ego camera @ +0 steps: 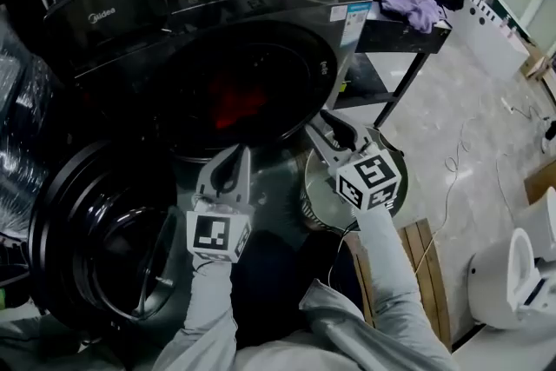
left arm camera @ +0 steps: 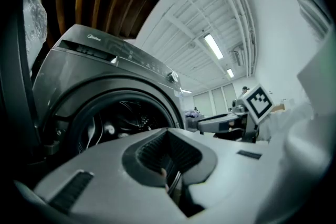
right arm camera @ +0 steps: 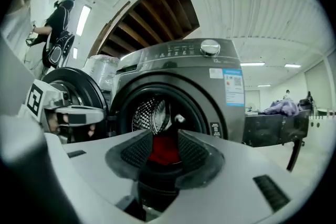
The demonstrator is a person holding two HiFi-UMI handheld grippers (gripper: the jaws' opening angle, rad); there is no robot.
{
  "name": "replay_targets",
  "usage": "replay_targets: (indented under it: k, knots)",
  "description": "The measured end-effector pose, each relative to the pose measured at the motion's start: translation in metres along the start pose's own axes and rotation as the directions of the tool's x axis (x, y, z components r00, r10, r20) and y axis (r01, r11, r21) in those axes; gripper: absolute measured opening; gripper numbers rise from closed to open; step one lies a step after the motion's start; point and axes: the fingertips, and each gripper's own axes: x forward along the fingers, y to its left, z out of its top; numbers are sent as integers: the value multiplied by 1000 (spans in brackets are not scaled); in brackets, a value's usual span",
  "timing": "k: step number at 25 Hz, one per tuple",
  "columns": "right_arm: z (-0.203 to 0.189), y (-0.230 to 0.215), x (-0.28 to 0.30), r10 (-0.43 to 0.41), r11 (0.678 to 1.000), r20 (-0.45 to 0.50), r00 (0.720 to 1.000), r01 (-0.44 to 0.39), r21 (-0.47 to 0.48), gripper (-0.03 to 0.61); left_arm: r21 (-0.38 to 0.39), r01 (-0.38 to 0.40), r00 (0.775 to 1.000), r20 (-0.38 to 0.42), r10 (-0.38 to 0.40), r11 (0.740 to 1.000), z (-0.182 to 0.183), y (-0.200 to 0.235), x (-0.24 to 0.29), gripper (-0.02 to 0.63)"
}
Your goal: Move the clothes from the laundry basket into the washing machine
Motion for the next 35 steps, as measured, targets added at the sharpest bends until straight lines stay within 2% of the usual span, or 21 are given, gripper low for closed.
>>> replay_targets:
  k: [3, 8, 15, 24, 35]
  knots:
    - [-4, -4, -39, -44, 999, -1, 999, 44, -16, 107, -1, 45, 999, -7, -45, 999, -6, -18, 6, 20]
    - [-28, -6, -87, -148, 988, -10, 989, 147, -44, 53, -26, 85, 996, -24, -86, 996, -22, -35, 10, 20]
    - [-51, -6, -120, -233, 972, -1, 972, 233, 7, 18, -46, 73, 995, -66, -76, 996, -48, -35, 6, 20]
    - [-73, 4, -104, -220, 974, -17, 975, 221, 44, 16, -49, 15, 992, -125, -21, 999, -74, -16, -9, 20]
    - [-69, 5, -95, -206, 978, -4, 978, 206, 34, 16, -48, -12, 992, -129, 6, 999, -75, -13, -10, 20]
